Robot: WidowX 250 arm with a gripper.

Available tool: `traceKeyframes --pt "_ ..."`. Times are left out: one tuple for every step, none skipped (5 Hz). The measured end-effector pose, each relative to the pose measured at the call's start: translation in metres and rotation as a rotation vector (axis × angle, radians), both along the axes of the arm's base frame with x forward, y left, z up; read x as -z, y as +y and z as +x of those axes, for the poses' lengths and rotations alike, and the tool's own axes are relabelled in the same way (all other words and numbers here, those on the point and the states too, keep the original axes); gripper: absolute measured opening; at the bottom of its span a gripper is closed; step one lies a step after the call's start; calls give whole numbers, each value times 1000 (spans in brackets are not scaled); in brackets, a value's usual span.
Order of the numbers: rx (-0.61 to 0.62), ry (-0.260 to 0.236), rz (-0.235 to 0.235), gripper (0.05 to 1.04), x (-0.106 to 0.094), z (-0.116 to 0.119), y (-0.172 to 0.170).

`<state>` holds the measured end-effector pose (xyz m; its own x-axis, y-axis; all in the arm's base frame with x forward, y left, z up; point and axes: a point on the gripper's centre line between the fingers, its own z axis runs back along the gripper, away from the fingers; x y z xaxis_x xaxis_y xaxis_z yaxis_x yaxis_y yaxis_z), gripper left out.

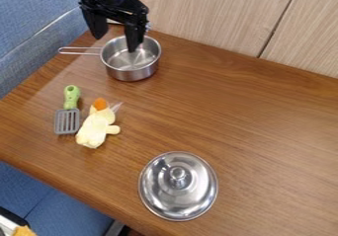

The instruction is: Move the silver pot to the centre of the table

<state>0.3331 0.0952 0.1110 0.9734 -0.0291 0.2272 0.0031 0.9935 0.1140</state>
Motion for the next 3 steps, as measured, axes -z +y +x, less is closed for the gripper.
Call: traceKeyframes --pt "-42 6 4 999 6 16 23" --pt "-46 51 -16 999 24 30 36" --pt "-46 69 -40 999 37 40 46"
